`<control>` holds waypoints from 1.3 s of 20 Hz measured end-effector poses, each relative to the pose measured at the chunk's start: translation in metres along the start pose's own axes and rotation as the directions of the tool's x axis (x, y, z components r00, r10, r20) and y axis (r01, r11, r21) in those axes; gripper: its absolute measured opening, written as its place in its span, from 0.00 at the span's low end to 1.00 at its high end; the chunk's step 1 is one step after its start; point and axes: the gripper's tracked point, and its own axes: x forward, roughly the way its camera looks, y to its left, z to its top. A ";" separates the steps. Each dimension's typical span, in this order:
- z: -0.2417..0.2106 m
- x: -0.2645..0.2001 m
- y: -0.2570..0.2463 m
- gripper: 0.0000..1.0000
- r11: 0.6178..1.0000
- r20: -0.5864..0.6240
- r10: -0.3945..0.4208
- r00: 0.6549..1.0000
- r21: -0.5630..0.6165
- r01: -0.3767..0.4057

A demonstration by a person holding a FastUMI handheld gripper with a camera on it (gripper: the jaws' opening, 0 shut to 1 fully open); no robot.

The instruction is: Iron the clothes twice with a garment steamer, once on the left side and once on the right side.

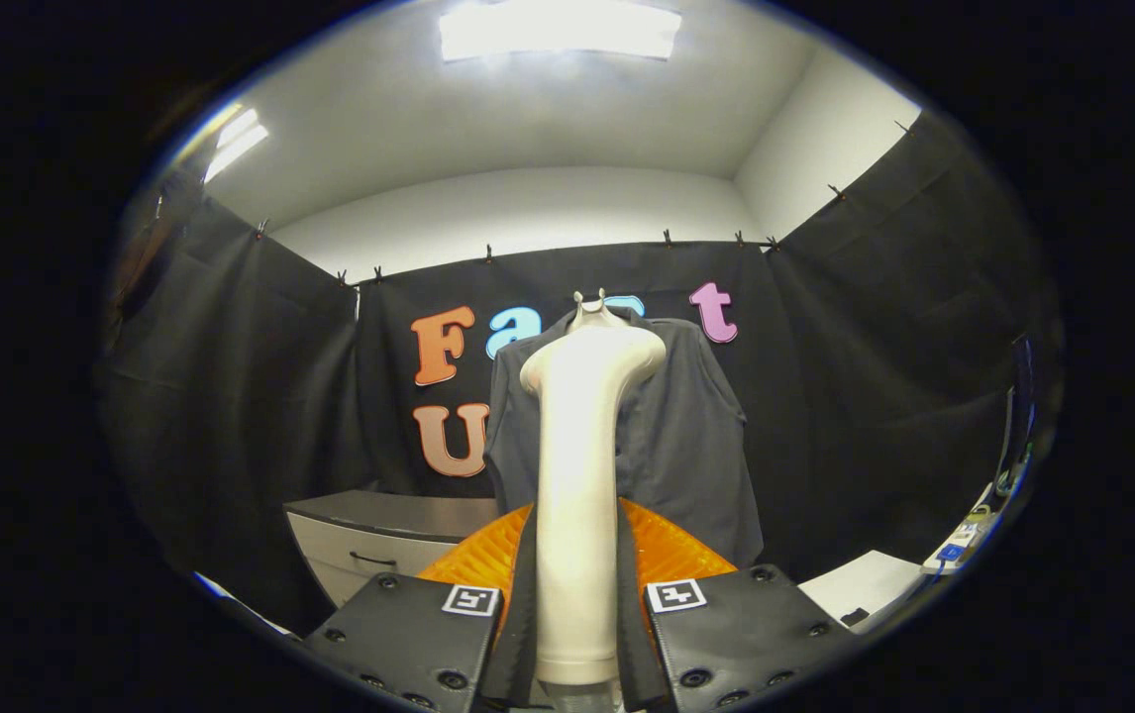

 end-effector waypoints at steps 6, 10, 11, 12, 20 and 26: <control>0.003 0.001 0.002 0.40 1.000 0.004 0.014 1.000 0.007 -0.014; 0.004 0.001 0.004 0.40 1.000 0.005 0.017 1.000 0.009 -0.017; 0.004 0.001 0.004 0.40 1.000 0.005 0.018 1.000 0.010 -0.018; 0.004 0.001 0.004 0.40 1.000 0.006 0.018 1.000 0.011 -0.018; 0.004 0.001 0.007 0.40 1.000 0.005 0.013 1.000 0.008 -0.013; 0.005 -0.003 0.012 0.40 1.000 0.001 0.020 1.000 0.000 -0.020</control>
